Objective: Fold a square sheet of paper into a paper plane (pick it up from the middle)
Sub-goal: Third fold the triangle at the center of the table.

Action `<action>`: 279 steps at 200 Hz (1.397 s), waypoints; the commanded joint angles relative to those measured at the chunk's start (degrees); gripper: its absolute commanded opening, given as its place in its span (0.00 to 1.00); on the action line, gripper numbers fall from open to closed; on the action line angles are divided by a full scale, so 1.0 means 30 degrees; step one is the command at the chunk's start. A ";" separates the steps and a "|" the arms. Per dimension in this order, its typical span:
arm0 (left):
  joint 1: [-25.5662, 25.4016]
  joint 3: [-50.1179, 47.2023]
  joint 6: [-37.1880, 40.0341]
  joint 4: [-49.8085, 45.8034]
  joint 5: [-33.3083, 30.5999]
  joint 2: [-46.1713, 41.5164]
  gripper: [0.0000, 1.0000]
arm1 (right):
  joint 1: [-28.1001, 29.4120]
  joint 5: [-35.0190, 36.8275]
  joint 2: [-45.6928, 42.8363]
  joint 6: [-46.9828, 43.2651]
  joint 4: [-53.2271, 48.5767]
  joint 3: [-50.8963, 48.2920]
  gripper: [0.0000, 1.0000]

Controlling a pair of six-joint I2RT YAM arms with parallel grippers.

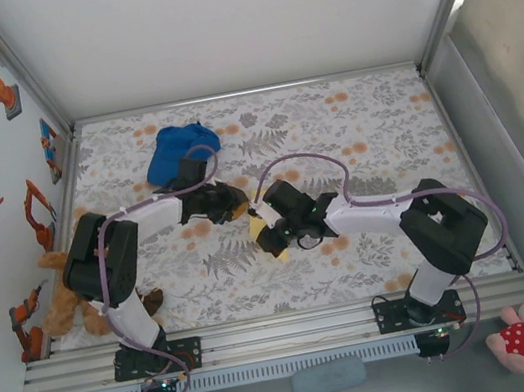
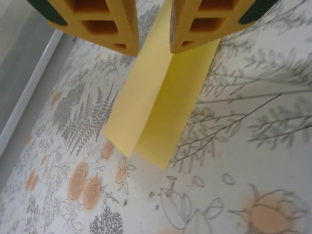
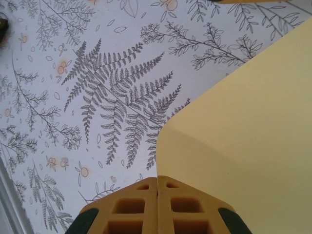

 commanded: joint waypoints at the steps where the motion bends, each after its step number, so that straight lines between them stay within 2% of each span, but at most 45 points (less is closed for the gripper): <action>1: -0.0409 0.1054 -0.0190 0.0722 0.0937 0.1094 0.23 | -0.0144 -0.1287 -0.0380 0.0397 0.0580 -0.0273 0.00; 41: -0.0634 0.1715 -0.0164 0.0635 0.1080 0.2812 0.19 | -0.0416 -0.1153 -0.0638 0.0492 0.0551 -0.0525 0.00; 80: -0.0797 0.2125 0.0708 -0.1091 0.0458 0.3801 0.18 | -0.0738 -0.0357 -0.0835 0.0705 0.0551 -0.0734 0.00; 133: -0.0831 0.2126 0.1399 -0.2035 0.0042 0.3994 0.16 | -0.1322 0.1660 -0.0473 0.1394 0.0352 -0.0649 0.00; 184: -0.0866 0.2253 0.1519 -0.2077 0.0042 0.3995 0.15 | -0.1475 0.2560 0.0113 0.1672 0.0126 -0.0384 0.00; 279: -0.0899 0.2353 0.1569 -0.2164 0.0040 0.3922 0.11 | -0.1563 0.2301 0.1175 0.1690 -0.0474 0.0173 0.00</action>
